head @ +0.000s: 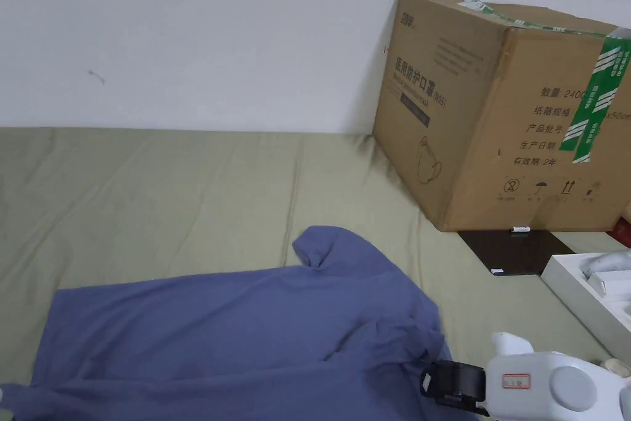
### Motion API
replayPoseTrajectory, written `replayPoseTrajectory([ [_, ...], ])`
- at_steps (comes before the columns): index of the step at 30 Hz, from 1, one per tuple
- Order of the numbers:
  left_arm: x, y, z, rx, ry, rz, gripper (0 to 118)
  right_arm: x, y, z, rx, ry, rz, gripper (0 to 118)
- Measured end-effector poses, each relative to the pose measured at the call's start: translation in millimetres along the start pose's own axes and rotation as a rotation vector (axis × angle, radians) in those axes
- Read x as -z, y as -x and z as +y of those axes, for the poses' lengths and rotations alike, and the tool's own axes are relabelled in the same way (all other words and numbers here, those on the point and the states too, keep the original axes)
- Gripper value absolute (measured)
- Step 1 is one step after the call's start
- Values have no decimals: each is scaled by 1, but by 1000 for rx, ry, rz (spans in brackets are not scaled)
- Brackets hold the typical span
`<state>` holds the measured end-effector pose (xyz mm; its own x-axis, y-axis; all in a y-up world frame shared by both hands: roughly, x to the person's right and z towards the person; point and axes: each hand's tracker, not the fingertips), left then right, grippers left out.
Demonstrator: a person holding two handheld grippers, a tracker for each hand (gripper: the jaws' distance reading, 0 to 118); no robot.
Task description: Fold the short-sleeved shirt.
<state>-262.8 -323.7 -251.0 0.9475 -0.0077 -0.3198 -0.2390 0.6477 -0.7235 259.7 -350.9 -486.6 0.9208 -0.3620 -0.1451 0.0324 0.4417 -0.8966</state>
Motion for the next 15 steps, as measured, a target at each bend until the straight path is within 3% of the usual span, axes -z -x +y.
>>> replayPoseTrajectory([
  [1, 1, -1, -1, -3, 3, 1, 7, 9, 0, 9, -1, 6, -83, 116],
  [4, 7, -1, -6, -19, 30, -3, 7, 22, 7, 3, -27, 80, -180, 109],
  [6, 13, -2, -9, -24, 59, 4, 7, 25, 14, -3, -35, 154, -213, 87],
  [7, 17, 0, -11, -28, 84, 4, 7, 25, 21, -7, -62, 164, -240, 79],
  [8, 21, 0, -12, -32, 117, -4, 7, 33, 2, -11, -129, 123, -297, 69],
  [9, 24, 0, -14, -33, 132, -5, 7, 34, -3, -13, -159, 109, -256, 52],
  [10, 27, 1, -15, -32, 130, -2, 7, 31, 1, -14, -198, 111, -262, 17],
  [11, 23, 0, -15, -32, 131, -5, 7, 30, 5, -16, -248, 107, -288, 6],
  [13, 19, -3, -14, -32, 121, -2, 7, 18, 16, -16, -287, 112, -198, 6],
  [15, 15, 3, -10, -31, 108, -3, 7, 10, 20, -18, -288, 117, -215, 6],
])
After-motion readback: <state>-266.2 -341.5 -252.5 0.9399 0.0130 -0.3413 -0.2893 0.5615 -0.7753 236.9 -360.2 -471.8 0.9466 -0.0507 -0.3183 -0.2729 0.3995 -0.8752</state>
